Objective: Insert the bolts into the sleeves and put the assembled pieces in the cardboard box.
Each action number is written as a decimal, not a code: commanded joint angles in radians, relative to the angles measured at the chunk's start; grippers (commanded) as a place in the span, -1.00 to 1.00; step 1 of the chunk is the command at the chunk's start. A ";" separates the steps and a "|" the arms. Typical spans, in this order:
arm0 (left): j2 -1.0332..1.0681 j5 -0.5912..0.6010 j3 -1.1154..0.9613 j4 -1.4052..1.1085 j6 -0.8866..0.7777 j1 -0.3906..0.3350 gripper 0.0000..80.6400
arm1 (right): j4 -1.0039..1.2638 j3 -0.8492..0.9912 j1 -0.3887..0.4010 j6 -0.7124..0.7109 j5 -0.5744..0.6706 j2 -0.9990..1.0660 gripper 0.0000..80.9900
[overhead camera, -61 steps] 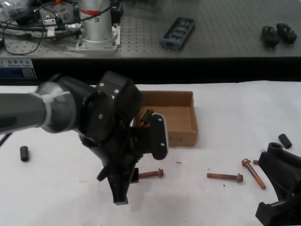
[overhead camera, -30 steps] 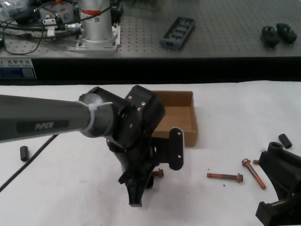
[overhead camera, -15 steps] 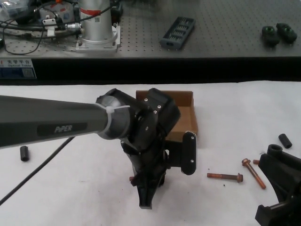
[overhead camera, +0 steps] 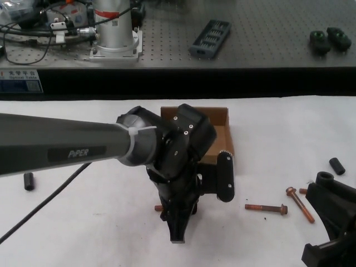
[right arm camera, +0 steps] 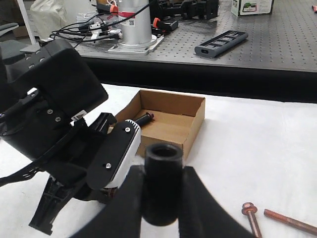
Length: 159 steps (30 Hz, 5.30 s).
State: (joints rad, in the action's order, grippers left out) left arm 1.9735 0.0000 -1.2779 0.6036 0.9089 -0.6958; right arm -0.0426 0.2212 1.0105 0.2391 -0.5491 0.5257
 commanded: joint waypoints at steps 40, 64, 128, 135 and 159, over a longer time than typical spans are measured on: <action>-0.582 1.176 0.103 0.317 -0.246 0.323 -0.99 | 0.440 -0.146 0.004 -0.084 0.190 0.098 -0.84; -0.768 1.088 0.439 -0.377 -0.526 0.422 -0.99 | 1.149 -0.139 0.001 -0.255 0.454 0.767 -0.84; -0.518 1.061 0.959 -1.810 -1.198 0.332 -0.99 | 1.397 0.056 -0.065 -0.187 0.918 1.148 -0.84; -0.476 1.070 0.959 -1.810 -1.197 0.332 -0.99 | 1.397 0.056 -0.065 -0.187 0.918 1.148 -0.84; -0.497 1.112 0.959 -2.157 -1.419 0.335 -0.99 | 1.388 0.056 -0.065 -0.187 0.918 1.148 -0.84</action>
State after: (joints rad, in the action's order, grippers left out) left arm 1.4894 1.0907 -0.3161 -1.5283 -0.4973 -0.3598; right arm 1.3323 0.2687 0.9467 0.0508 0.3630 1.6846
